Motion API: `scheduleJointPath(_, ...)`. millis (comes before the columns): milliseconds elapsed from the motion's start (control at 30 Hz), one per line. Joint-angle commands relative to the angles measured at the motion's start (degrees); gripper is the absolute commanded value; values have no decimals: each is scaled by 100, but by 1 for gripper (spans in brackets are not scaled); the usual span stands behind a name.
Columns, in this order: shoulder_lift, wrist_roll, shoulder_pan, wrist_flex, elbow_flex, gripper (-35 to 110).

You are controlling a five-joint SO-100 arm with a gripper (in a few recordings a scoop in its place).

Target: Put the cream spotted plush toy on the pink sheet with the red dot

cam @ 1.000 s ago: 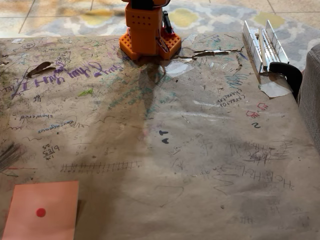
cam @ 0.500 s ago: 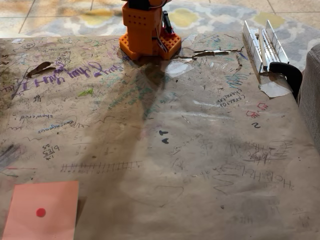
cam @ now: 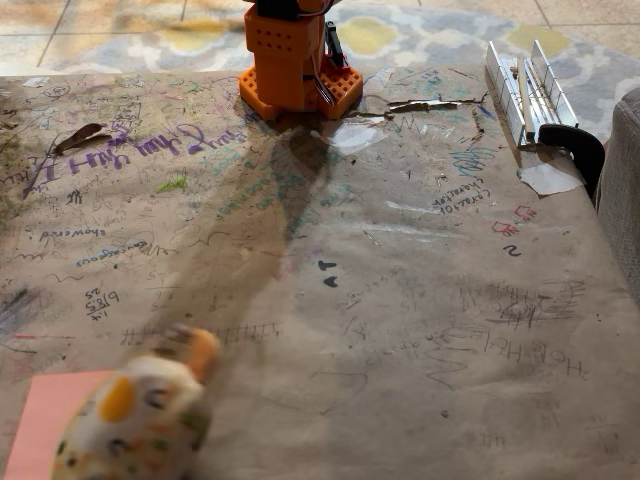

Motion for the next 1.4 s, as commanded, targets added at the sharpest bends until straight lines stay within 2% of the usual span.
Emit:
scheduleJointPath(0, 79, 44, 141, -334, -97, 29)
scheduleJointPath(133, 79, 185, 167, -519, -88, 26)
scheduleJointPath(200, 79, 633, 176, -545, -44, 16)
scheduleJointPath(267, 88, 1898, 149, -782, 97, 0)
scheduleJointPath(300, 88, 2593, 141, -677, 97, 0)
scheduleJointPath(400, 88, 4307, 149, 193, 97, 0)
scheduleJointPath(533, 88, 6416, 149, 2039, 97, 0)
scheduleJointPath(700, 88, 8165, 35, 4192, 97, 0)
scheduleJointPath(900, 79, 9018, -229, 5950, 105, 0)
scheduleJointPath(1367, 62, 9123, -158, 5897, 105, 0)
